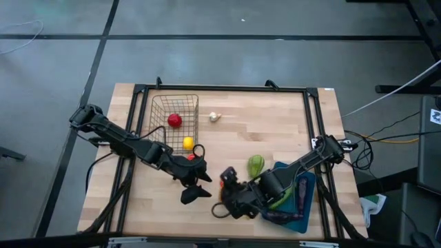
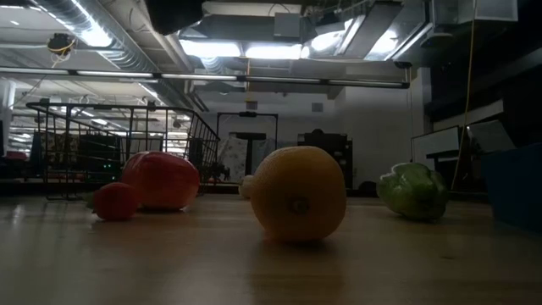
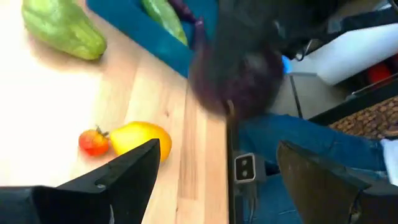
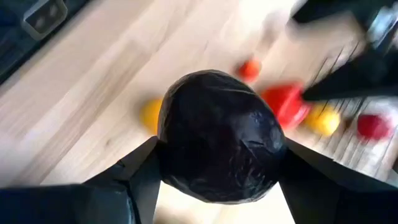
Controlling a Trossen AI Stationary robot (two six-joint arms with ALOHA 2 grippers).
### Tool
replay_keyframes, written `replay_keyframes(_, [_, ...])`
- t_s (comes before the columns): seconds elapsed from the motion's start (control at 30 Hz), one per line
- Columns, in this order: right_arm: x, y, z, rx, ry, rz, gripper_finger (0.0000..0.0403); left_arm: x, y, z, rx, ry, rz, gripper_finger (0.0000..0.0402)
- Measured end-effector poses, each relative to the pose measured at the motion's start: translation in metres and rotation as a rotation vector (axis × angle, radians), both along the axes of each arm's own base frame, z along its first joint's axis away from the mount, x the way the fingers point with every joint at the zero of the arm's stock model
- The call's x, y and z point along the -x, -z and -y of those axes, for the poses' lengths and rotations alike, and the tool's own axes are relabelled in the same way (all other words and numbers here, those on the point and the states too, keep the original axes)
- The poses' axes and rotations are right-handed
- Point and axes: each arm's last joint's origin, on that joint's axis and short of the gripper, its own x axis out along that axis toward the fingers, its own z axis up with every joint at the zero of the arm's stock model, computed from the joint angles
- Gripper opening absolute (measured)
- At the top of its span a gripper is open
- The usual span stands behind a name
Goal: Sort produce into baskets
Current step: Put the violet plum into the blue bin
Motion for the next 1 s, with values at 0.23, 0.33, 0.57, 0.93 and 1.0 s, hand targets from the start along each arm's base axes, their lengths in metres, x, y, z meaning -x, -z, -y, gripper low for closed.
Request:
replay_keyframes(0.23, [0.023,0.007,0.002,-0.003,0.184,-0.189,0.0262,0.001,0.002,-0.001,-0.013,0.008,-0.025,0.0317])
replay_keyframes(0.33, [0.038,0.009,0.000,0.022,0.272,-0.284,0.0262,0.002,0.003,-0.001,-0.033,0.023,-0.031,0.0317])
replay_keyframes(0.57, [0.061,0.011,-0.022,0.002,0.377,-0.326,0.0262,0.003,0.003,0.000,-0.063,0.047,-0.019,0.0317])
replay_keyframes(0.93, [0.122,0.061,-0.072,0.037,0.597,-0.434,0.0262,0.003,0.003,0.000,-0.118,0.086,0.002,0.0317])
replay_keyframes(1.0, [0.133,0.070,-0.077,0.053,0.636,-0.444,0.0262,0.003,0.003,0.000,-0.131,0.095,0.008,0.0317])
